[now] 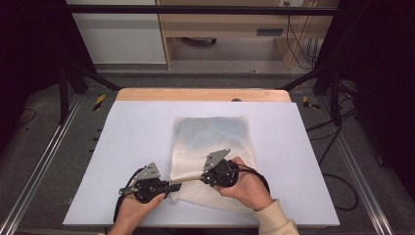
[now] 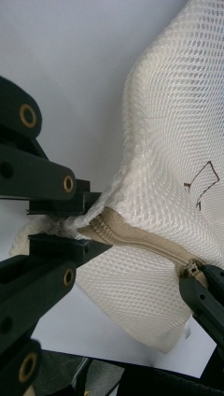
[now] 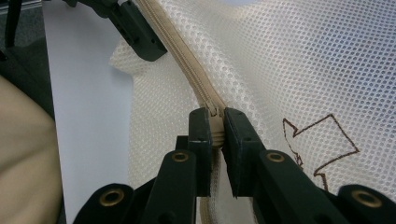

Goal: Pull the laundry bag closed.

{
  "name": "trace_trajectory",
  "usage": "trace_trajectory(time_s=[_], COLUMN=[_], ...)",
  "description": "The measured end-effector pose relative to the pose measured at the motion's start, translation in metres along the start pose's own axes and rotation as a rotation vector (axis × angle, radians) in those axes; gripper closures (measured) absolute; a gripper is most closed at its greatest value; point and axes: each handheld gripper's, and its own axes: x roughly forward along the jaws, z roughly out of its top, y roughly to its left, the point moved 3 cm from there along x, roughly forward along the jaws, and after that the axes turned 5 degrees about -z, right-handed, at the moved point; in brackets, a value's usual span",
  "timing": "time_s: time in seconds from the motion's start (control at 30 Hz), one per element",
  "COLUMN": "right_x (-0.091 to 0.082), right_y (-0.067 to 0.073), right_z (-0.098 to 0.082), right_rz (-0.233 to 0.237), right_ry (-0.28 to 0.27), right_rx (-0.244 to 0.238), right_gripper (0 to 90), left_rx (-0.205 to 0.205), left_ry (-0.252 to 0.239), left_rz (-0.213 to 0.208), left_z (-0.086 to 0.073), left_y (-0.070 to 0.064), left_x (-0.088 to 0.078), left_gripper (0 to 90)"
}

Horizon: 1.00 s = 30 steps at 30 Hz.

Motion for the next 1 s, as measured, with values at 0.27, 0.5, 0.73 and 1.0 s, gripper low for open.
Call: trace_trajectory(time_s=[0.27, 0.5, 0.73, 1.0], right_x=[-0.0021, -0.0041, -0.0048, -0.008], right_y=[-0.0014, -0.0024, -0.0021, -0.003], right_z=[-0.0017, -0.0041, -0.0063, -0.0092], right_rz=[-0.001, -0.009, -0.011, -0.014], right_ry=[-0.003, 0.0, 0.004, 0.002], right_rx=[0.003, 0.005, 0.009, 0.01], right_gripper=[82.0, 82.0, 82.0, 82.0], left_rx=[0.001, 0.002, 0.0, 0.003], left_ry=[0.002, 0.003, 0.006, 0.005], left_rz=[0.0, -0.003, -0.001, -0.001], left_z=[-0.0004, -0.0003, -0.0003, -0.0006], left_y=[0.0, -0.0006, -0.0003, -0.0011], left_x=[0.0007, 0.0008, 0.0006, 0.0012], left_gripper=[81.8, 81.7, 81.8, 81.8])
